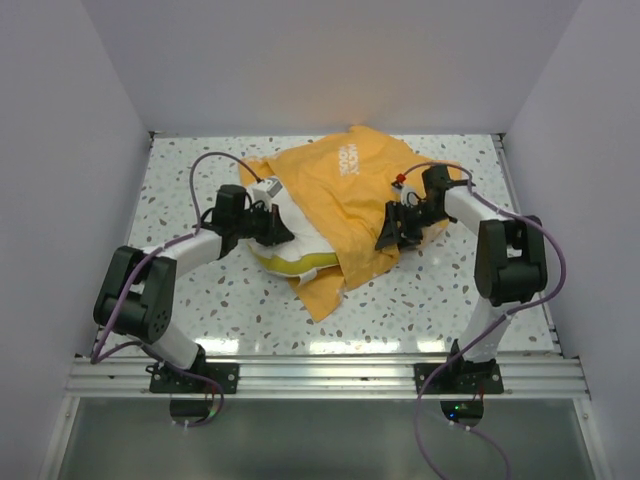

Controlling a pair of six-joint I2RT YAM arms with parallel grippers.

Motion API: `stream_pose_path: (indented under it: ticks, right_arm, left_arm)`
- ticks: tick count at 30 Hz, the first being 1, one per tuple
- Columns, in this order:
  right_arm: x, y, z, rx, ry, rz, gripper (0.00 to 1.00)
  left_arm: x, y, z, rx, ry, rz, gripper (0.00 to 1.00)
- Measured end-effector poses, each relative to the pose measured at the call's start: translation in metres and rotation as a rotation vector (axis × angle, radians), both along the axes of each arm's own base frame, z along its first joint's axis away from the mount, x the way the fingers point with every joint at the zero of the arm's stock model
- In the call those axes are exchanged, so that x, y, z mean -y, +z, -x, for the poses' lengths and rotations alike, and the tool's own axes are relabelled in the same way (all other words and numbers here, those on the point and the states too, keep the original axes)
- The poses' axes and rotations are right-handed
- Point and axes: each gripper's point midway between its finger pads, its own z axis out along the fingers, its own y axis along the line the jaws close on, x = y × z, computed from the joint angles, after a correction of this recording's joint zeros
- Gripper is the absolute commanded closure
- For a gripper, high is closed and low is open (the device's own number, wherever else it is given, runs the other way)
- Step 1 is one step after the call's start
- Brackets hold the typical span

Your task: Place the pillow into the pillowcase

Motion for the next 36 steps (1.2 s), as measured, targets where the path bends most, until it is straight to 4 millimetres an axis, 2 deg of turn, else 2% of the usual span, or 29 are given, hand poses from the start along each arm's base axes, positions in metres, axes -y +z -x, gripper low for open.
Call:
stream_pose_path:
  ticks: [1, 4, 8, 10, 11, 13, 16, 20, 23, 25, 27, 28, 30, 31, 34, 36]
  right_arm:
    - [0.004, 0.002, 0.001, 0.007, 0.012, 0.033, 0.34]
    - [0.019, 0.021, -0.009, 0.096, 0.034, 0.144, 0.3]
    - [0.033, 0.082, -0.043, 0.334, -0.007, 0.25, 0.33]
    - [0.032, 0.11, -0.053, 0.433, -0.021, 0.274, 0.34]
    - [0.025, 0.12, -0.057, 0.476, -0.013, 0.28, 0.34]
    - [0.005, 0.127, -0.058, 0.521, 0.016, 0.275, 0.34]
    - [-0.037, 0.113, -0.052, 0.514, 0.089, 0.272, 0.34]
    - [-0.08, 0.073, -0.053, 0.479, 0.163, 0.315, 0.33]
    - [-0.088, 0.046, -0.06, 0.461, 0.171, 0.369, 0.33]
    - [-0.086, 0.031, -0.07, 0.452, 0.163, 0.414, 0.38]
    - [-0.084, 0.019, -0.08, 0.451, 0.153, 0.447, 0.5]
    - [-0.084, 0.013, -0.083, 0.448, 0.15, 0.461, 0.69]
    - [-0.082, 0.004, -0.085, 0.441, 0.151, 0.477, 0.96]
    - [-0.082, 0.002, -0.085, 0.437, 0.149, 0.477, 1.0]
    - [-0.09, 0.006, -0.08, 0.419, 0.158, 0.421, 1.0]
    - [-0.103, 0.013, -0.071, 0.39, 0.158, 0.329, 1.0]
  left_arm:
    - [0.0, -0.001, 0.0, 0.007, -0.008, -0.008, 1.0]
    - [-0.001, -0.003, 0.002, 0.03, -0.037, -0.031, 1.0]
    - [-0.001, -0.004, 0.004, 0.061, -0.073, -0.056, 1.0]
    - [0.002, -0.003, 0.005, 0.077, -0.089, -0.068, 1.0]
    - [0.003, -0.003, 0.006, 0.088, -0.096, -0.079, 1.0]
    - [0.006, -0.001, 0.009, 0.1, -0.108, -0.091, 0.99]
    - [0.009, 0.0, 0.014, 0.102, -0.118, -0.09, 0.98]
    - [0.011, -0.001, 0.019, 0.096, -0.121, -0.072, 0.92]
    - [0.012, -0.001, 0.021, 0.093, -0.123, -0.056, 0.92]
    - [0.013, -0.001, 0.021, 0.089, -0.12, -0.044, 0.93]
    - [0.014, 0.0, 0.022, 0.084, -0.114, -0.03, 0.96]
    - [0.015, 0.001, 0.021, 0.082, -0.111, -0.025, 0.97]
    - [0.017, 0.003, 0.021, 0.08, -0.109, -0.011, 1.0]
    - [0.018, 0.003, 0.021, 0.077, -0.109, -0.003, 1.0]
    - [0.021, 0.002, 0.021, 0.061, -0.113, 0.019, 1.0]
    - [0.023, 0.002, 0.021, 0.055, -0.119, 0.036, 1.0]
